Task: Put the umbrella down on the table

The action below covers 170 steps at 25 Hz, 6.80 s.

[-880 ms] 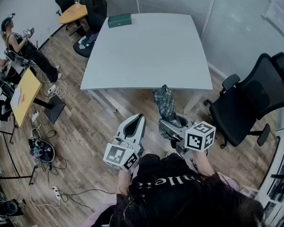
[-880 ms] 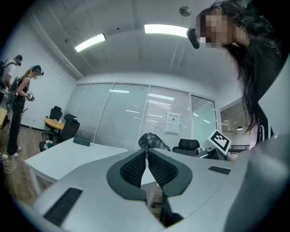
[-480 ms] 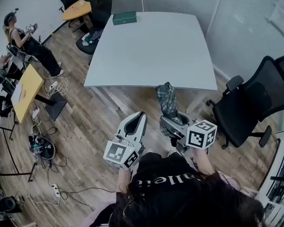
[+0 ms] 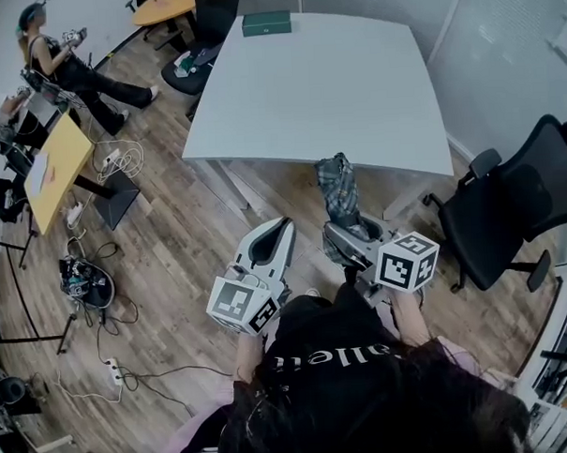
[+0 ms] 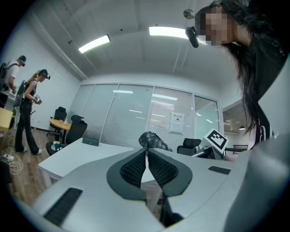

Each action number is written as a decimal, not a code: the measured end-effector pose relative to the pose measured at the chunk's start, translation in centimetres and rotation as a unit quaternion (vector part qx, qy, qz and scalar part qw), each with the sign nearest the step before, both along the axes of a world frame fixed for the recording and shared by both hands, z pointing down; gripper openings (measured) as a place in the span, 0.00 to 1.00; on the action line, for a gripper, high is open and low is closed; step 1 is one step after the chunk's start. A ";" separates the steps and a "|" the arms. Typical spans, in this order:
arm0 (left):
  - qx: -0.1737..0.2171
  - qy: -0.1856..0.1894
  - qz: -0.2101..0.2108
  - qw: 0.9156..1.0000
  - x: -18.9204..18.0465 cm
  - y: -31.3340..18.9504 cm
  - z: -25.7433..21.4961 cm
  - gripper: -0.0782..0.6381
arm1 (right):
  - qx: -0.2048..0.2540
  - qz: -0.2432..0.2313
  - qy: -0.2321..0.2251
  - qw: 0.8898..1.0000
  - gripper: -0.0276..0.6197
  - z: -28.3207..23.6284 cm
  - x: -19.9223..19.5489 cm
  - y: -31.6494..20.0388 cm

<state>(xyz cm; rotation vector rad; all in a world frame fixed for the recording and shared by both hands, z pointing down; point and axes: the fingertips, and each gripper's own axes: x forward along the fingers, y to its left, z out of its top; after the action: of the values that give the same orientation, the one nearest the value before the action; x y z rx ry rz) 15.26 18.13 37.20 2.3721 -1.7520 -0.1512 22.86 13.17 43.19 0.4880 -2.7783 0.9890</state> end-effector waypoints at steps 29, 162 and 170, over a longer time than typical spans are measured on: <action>-0.022 -0.002 -0.035 0.999 -13.6 -13.1 2.3 0.16 | -0.016 -0.059 0.031 0.998 0.38 3.7 -14.6 -13.1; -0.069 -0.018 0.170 0.983 -30.2 -32.1 3.3 0.16 | 0.099 0.139 0.068 0.983 0.09 1.8 -29.6 -30.4; -0.062 -0.022 0.171 0.983 -30.3 -32.5 2.9 0.16 | 0.098 0.135 0.073 0.983 0.09 2.3 -29.9 -30.8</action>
<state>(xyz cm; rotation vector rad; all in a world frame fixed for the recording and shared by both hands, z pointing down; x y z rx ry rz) -15.02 -14.40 40.07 2.5529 -1.2994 0.0575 -7.05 -17.61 45.51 0.9456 -2.7374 0.6936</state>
